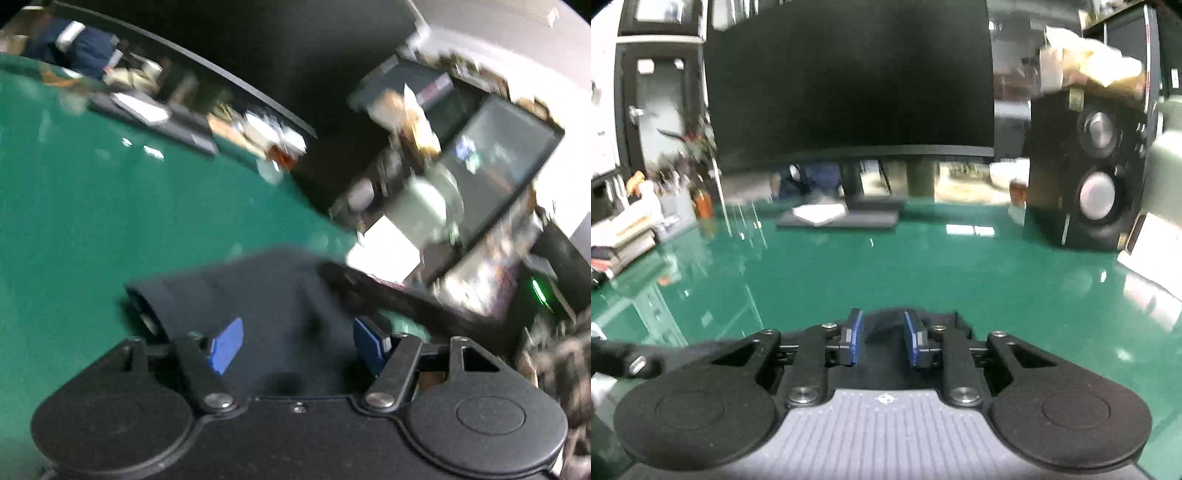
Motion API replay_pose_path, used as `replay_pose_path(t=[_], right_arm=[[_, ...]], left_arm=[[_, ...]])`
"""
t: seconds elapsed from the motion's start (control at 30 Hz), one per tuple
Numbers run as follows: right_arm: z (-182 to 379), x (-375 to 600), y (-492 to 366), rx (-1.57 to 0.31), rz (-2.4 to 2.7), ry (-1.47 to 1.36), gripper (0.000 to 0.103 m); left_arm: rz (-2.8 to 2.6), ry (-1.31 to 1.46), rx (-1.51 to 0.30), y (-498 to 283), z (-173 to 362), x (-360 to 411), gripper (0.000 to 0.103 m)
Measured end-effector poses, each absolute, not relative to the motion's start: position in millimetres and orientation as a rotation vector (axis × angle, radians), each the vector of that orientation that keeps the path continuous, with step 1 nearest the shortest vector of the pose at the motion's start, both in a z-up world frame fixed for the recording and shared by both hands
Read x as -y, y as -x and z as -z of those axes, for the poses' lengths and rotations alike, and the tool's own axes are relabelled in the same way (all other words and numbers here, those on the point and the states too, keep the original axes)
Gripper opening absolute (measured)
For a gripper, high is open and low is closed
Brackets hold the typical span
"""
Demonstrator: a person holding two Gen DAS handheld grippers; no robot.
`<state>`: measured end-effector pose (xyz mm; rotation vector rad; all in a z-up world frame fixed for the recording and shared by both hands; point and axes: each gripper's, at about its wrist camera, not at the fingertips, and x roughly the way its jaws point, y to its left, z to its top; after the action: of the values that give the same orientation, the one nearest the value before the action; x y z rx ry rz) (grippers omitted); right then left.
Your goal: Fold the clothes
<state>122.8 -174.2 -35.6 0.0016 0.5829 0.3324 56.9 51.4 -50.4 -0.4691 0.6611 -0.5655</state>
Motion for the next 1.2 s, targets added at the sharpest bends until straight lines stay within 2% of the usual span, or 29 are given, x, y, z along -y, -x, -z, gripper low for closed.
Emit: replay_pose_path(t=[0.07,0.2,0.27,0.37,0.47,0.57,0.6,0.67,0.73,0.87,1.03,1.2], right_arm=[[43.7,181.3,-130.6,-0.618,-0.296,-0.039,0.021],[25.2,188.8,-106.1,-0.559,-0.293,-0.042,0.025],[14.2,191.7,-88.3,-0.503,-0.304,-0.019,0.025],[15.8,193.6,-75.8,-0.5,-0.291,0.056,0.026],[40.3,196.9,-77.9,-0.59,-0.293,0.132,0.038],[40.3,198.1,-80.5,-0.599,-0.284,0.118,0.039],[35.0,198.8,-80.1,-0.591,-0.285,0.097,0.04],[30.2,200.7,-79.8,-0.581,-0.308,0.064,0.046],[32.3,201.4,-83.7,-0.602,-0.322,0.053,0.071],[48.1,208.2,-91.6,-0.655,-0.318,0.052,0.071],[46.3,209.5,-90.6,-0.673,-0.311,0.047,0.068],[45.3,206.8,-65.5,-0.676,-0.31,0.028,0.069]], left_arm=[[0.626,0.437,-0.666,-53.6,50.0,-43.6,0.069],[0.672,0.45,-0.599,-49.2,36.7,-43.2,0.086],[0.653,0.489,-0.558,-53.1,33.8,-46.1,0.087],[0.593,0.555,-0.615,-66.8,41.9,-45.9,0.088],[0.587,0.574,-0.668,-70.7,53.7,-40.7,0.092],[0.591,0.567,-0.654,-64.9,48.4,-37.5,0.094],[0.6,0.6,-0.63,-62.1,45.4,-40.0,0.099],[0.626,0.639,-0.639,-59.6,42.7,-38.4,0.102],[0.681,0.588,-0.698,-57.9,45.6,-24.1,0.102],[0.641,0.362,-0.683,-41.7,46.6,1.3,0.102],[0.579,0.375,-0.704,-47.6,41.5,-8.4,0.102],[0.522,0.395,-0.692,-52.8,42.0,-31.5,0.102]])
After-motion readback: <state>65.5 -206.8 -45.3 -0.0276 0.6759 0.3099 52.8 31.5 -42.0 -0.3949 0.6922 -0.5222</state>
